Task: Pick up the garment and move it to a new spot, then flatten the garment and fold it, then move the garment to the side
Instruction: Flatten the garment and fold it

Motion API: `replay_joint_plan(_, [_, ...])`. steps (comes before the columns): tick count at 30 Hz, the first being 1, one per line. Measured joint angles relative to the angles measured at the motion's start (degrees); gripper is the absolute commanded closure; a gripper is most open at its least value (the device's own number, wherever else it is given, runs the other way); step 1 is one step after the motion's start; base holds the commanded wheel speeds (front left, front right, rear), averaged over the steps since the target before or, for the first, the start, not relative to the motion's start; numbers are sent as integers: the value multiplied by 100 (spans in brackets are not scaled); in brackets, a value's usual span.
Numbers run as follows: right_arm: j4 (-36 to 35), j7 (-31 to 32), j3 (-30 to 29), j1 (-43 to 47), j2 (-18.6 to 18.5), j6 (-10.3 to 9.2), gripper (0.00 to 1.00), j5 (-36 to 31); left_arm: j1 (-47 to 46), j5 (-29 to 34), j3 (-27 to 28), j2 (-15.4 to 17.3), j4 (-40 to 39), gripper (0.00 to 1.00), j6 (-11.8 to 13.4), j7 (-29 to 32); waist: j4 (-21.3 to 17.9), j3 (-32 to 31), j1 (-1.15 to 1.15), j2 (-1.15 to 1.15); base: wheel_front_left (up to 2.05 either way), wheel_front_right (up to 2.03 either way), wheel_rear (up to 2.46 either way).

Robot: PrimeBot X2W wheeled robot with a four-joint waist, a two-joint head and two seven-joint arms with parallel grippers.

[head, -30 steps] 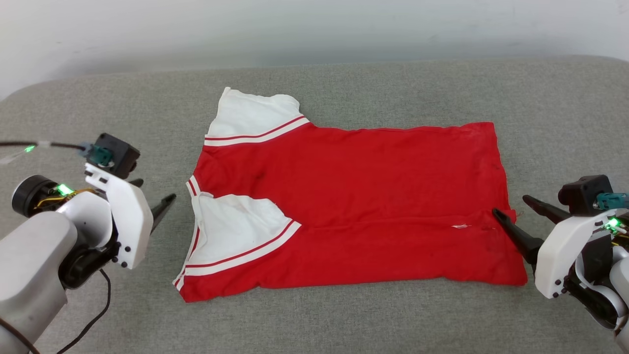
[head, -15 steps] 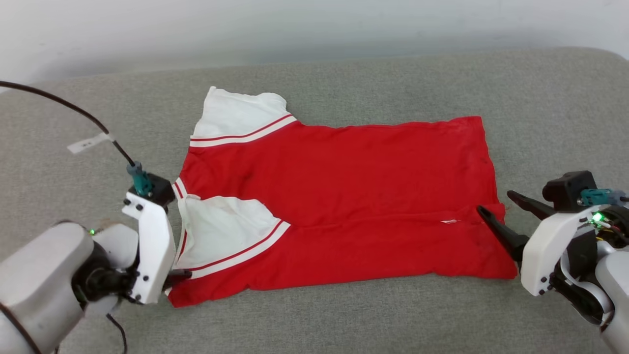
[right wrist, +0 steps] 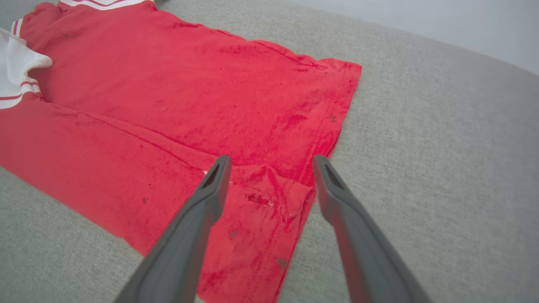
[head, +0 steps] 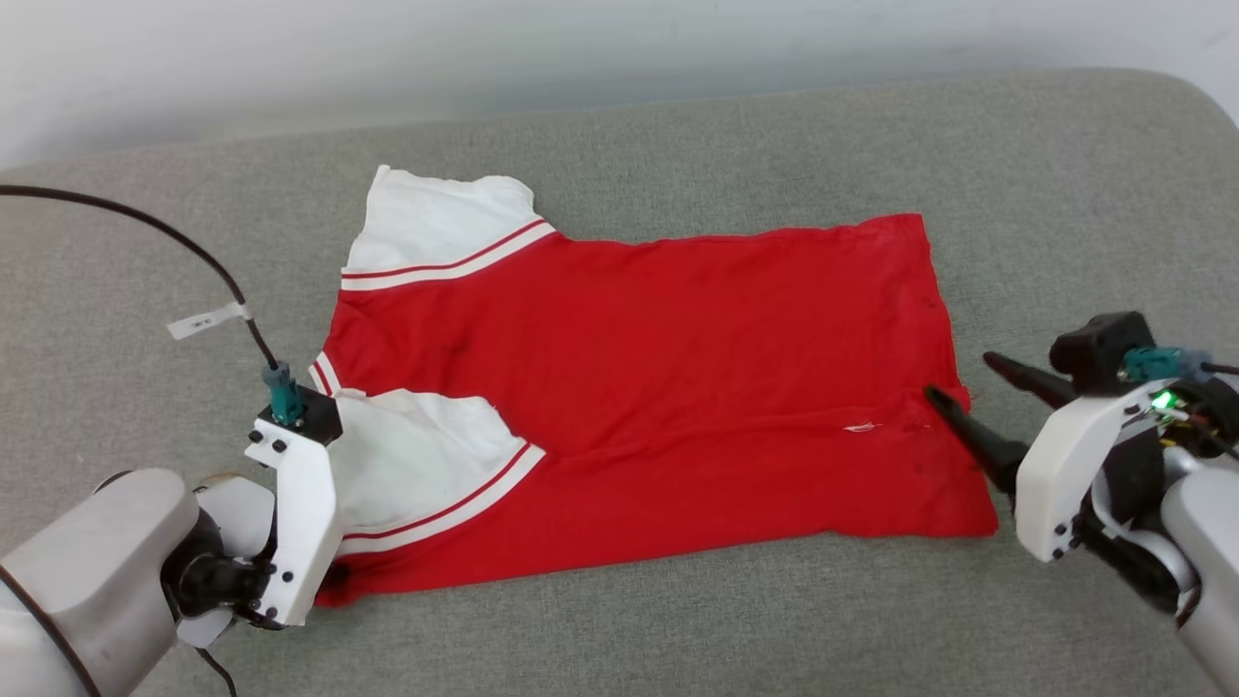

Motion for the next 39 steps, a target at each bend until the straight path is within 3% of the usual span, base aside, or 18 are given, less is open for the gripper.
replay_joint_plan(5, [-192, 45, -2, -294, -308, -1, 0, 48, -59, 96, -94, -59, -68, 100, -62, -210, 52, -179, 0, 0, 0, 0, 0])
replay_joint_plan(8, [-392, 410, 98, -425, -626, 0, 0, 166, -64, 88, -145, -93, -233, 100, -81, -308, 119, -306, 0, 0, 0, 0, 0])
replay_joint_plan(15, [-1036, 2152, 767, -781, -1474, 0, 0, 917, -162, 23, -149, 89, -564, 100, -91, -510, 272, -465, 0, 0, 0, 0, 0])
replay_joint_plan(19, [-1199, 3201, 1203, -934, -1781, -1, 0, 1367, -170, 23, -175, 225, -790, 100, -97, -655, 298, -385, 0, 0, 0, 0, 0])
replay_joint_plan(22, [-1112, 3622, 1352, -1009, -1736, -1, 0, 1610, -168, 38, -197, 254, -906, 100, -97, -739, 328, -301, 0, 0, 0, 0, 0])
replay_joint_plan(26, [-667, 3795, 1436, -1029, -1396, 0, 0, 1692, -168, 49, -198, 275, -1012, 100, -97, -804, 377, -166, 1, 0, 0, 0, 0])
replay_joint_plan(33, [287, 3705, 1544, -889, -724, -1, 0, 1771, -208, 110, -186, 256, -1129, 100, -97, -887, 507, 112, 1, 0, 0, 0, 0])
replay_joint_plan(39, [468, 3498, 1629, -853, -604, -12, 0, 1919, -177, 103, -187, 242, -1144, 100, -97, -990, 556, 204, 0, 0, 0, 0, 0])
